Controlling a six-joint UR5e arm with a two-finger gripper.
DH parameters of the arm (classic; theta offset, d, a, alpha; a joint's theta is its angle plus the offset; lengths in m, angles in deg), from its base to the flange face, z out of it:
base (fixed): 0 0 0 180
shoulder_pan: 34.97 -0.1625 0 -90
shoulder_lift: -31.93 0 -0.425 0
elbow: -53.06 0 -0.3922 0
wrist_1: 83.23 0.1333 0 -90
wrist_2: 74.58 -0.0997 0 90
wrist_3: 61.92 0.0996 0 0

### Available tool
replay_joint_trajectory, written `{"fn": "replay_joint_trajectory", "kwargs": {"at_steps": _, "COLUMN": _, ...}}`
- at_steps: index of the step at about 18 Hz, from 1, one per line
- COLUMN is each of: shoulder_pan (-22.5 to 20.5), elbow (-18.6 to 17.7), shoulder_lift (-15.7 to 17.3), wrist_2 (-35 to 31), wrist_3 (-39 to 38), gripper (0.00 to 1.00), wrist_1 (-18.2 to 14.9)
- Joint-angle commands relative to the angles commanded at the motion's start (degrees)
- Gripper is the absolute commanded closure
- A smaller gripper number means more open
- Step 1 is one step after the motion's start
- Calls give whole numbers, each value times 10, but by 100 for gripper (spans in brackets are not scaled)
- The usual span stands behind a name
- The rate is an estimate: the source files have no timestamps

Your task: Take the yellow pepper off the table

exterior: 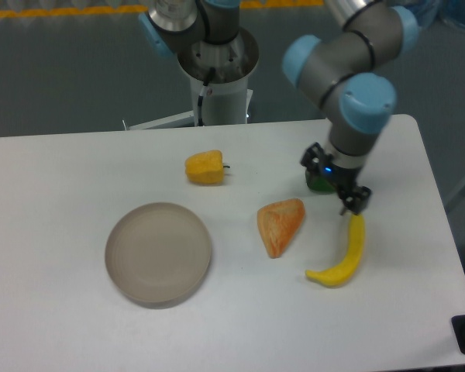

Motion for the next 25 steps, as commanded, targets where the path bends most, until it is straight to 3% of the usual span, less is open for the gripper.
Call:
{"fn": "replay_joint_trajectory", "kwargs": {"at_steps": 6, "shoulder_pan": 67, "elbow": -92, "shoulder_lift": 51, "wrist_2": -1, "wrist_3": 49, "gripper": 0, "wrist_1": 2}}
{"fn": "replay_joint_trajectory", "kwargs": {"at_steps": 13, "shoulder_pan": 135, "elbow": -161, "shoulder_lift": 70, "wrist_2": -3, "wrist_3": 90, "gripper": 0, "wrist_1": 2}}
{"fn": "replay_joint_trajectory", "kwargs": {"at_steps": 18, "shoulder_pan": 144, "elbow": -183, "shoulder_lift": 70, "wrist_2": -4, "wrist_3": 99, "gripper": 0, "wrist_1": 5}}
{"fn": "replay_joint_trajectory", "kwargs": {"at_steps": 22, "shoulder_pan": 146, "elbow": -204, "shoulder_lift": 67, "wrist_2": -17, "wrist_3": 100, "gripper": 0, "wrist_1": 43}}
{"fn": "replay_joint_trajectory", "kwargs": {"at_steps": 25, "shoulder_pan": 150, "elbow": -209, "shoulder_lift": 61, "wrist_2": -18, "wrist_3": 99, "gripper": 0, "wrist_1": 49}}
